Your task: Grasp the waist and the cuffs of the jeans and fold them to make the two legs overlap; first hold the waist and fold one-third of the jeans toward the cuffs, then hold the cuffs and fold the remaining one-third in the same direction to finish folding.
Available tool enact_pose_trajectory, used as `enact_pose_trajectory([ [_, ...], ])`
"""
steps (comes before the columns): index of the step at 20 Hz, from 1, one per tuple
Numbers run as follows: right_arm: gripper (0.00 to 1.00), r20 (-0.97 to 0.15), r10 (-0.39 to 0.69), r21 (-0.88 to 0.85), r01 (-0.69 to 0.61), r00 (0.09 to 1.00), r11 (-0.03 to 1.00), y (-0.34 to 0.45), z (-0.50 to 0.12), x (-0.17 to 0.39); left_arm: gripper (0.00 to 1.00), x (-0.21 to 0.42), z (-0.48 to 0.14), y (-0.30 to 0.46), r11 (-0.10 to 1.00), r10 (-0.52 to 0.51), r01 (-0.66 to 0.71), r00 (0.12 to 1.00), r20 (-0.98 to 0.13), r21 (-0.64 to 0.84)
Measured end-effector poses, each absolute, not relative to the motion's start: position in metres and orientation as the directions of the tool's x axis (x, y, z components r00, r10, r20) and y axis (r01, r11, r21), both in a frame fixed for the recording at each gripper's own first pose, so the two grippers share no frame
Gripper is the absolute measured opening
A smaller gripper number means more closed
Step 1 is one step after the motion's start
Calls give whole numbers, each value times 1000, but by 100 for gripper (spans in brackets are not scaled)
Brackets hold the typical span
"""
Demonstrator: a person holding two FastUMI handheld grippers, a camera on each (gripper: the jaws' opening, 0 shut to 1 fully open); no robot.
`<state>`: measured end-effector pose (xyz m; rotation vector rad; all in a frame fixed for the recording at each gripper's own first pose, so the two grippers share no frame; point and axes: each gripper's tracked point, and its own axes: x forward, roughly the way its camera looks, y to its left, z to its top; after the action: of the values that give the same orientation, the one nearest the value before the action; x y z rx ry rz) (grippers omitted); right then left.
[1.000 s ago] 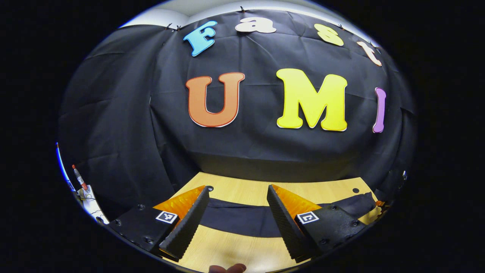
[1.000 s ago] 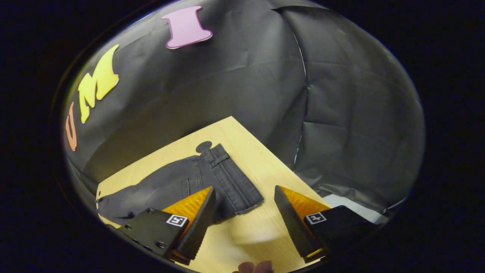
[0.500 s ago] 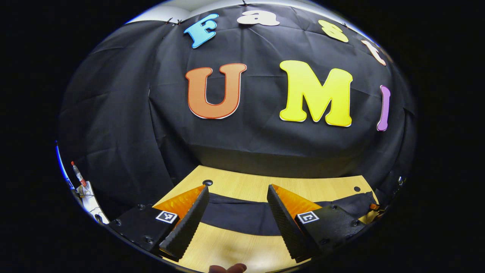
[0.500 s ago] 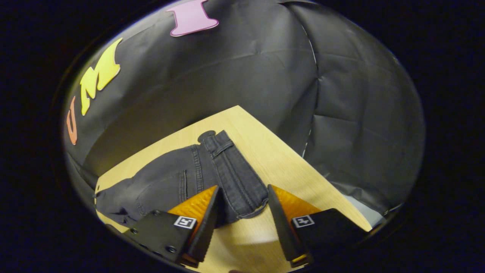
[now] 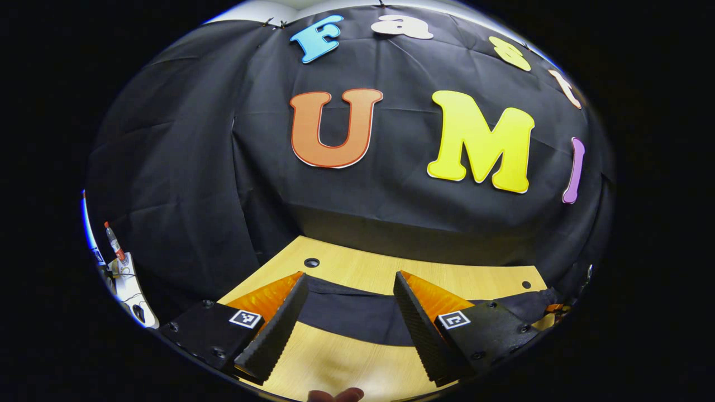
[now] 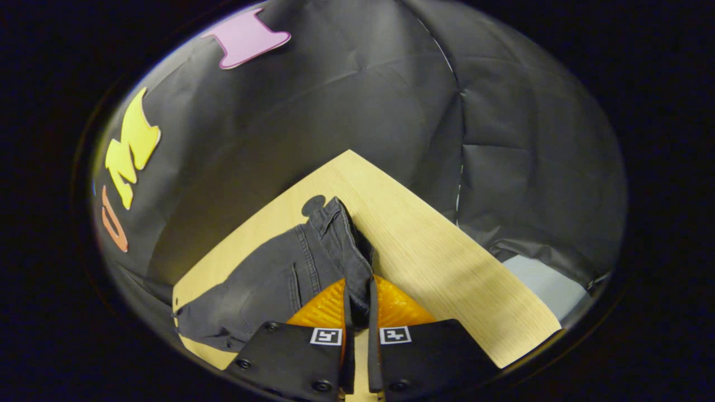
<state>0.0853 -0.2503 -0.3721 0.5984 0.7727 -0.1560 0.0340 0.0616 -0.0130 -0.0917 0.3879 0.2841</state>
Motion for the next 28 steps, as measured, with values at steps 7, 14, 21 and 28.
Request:
enact_pose_trajectory([
  [7, 10, -591, 84, 485, 270, 803, 832, -201, -254, 86, 99, 26, -11, 77, 957, 233, -278, 907, -350, -86],
  [14, 10, -485, 193, 441, 48, 853, 896, -40, -144, 82, 99, 3, -27, 124, 936, 230, -304, 910, -346, -175],
  [21, 10, -469, 255, 344, -91, 846, 934, 138, -137, 76, 99, -40, -30, 190, 918, 298, -365, 893, -337, -155],
  [28, 10, -595, 317, 278, -182, 738, 943, 269, -230, 54, 99, -76, -54, 229, 875, 361, -451, 849, -386, -173],
])
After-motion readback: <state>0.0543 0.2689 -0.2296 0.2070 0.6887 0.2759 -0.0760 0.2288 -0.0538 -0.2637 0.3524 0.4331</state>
